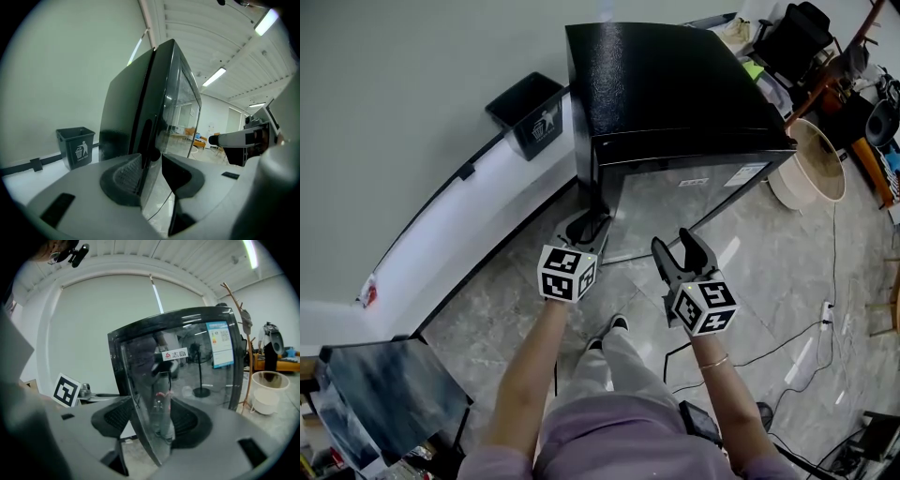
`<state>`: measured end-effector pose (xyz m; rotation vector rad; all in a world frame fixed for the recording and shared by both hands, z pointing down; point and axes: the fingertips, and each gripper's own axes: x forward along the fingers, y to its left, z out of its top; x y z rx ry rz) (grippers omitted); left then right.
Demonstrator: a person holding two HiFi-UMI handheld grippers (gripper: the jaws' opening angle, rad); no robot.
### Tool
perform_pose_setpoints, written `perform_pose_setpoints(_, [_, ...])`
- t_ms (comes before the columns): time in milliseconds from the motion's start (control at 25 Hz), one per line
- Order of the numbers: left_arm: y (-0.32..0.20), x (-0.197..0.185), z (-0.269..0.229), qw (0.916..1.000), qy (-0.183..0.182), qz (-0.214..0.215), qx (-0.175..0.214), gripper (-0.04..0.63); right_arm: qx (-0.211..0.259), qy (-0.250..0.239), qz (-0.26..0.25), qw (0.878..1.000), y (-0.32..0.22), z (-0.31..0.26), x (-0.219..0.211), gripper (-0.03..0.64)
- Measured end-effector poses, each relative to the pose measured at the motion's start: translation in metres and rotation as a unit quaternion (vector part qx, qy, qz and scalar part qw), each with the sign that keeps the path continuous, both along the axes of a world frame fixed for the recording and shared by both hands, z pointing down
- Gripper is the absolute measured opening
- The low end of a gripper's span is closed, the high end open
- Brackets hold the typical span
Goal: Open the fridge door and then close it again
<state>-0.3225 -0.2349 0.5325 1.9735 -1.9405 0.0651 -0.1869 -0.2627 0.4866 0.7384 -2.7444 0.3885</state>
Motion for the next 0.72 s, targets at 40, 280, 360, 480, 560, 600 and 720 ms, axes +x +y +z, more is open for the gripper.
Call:
perform_pose_setpoints(40, [-0.001, 0.001, 0.0, 1.0, 0.0, 0.001, 0.001, 0.128, -0.001, 0.0, 0.0, 1.0, 0.0, 0.001, 0.0, 0.253])
perform_pose_setpoints(280, [-0.003, 0.001, 0.0, 1.0, 0.001, -0.007, 0.006, 0.12, -0.002, 0.0, -0.002, 1.0, -0.002, 0.001, 0.003, 0.253])
perform_pose_setpoints(360, [-0.003, 0.001, 0.001, 0.9999, 0.002, -0.012, 0.004, 0.12, -0.002, 0.0, -0.001, 1.0, -0.002, 0.0, 0.006, 0.253])
perform_pose_setpoints(480, [-0.002, 0.001, 0.001, 0.9999, 0.0, -0.015, -0.002, 0.117, 0.0, -0.002, 0.0, 1.0, -0.001, -0.002, 0.011, 0.253])
perform_pose_setpoints(560, [-0.002, 0.001, 0.0, 0.9998, 0.002, -0.017, -0.005, 0.115, 0.001, -0.004, 0.002, 1.0, -0.001, -0.004, 0.015, 0.253])
perform_pose_setpoints(600, [-0.001, 0.001, 0.0, 0.9998, 0.004, -0.02, -0.006, 0.115, 0.001, -0.005, 0.003, 1.0, 0.0, -0.005, 0.016, 0.253])
perform_pose_setpoints(720, [0.0, 0.002, 0.0, 0.9993, 0.012, -0.033, -0.008, 0.115, 0.0, -0.009, 0.005, 1.0, 0.001, -0.007, 0.021, 0.253])
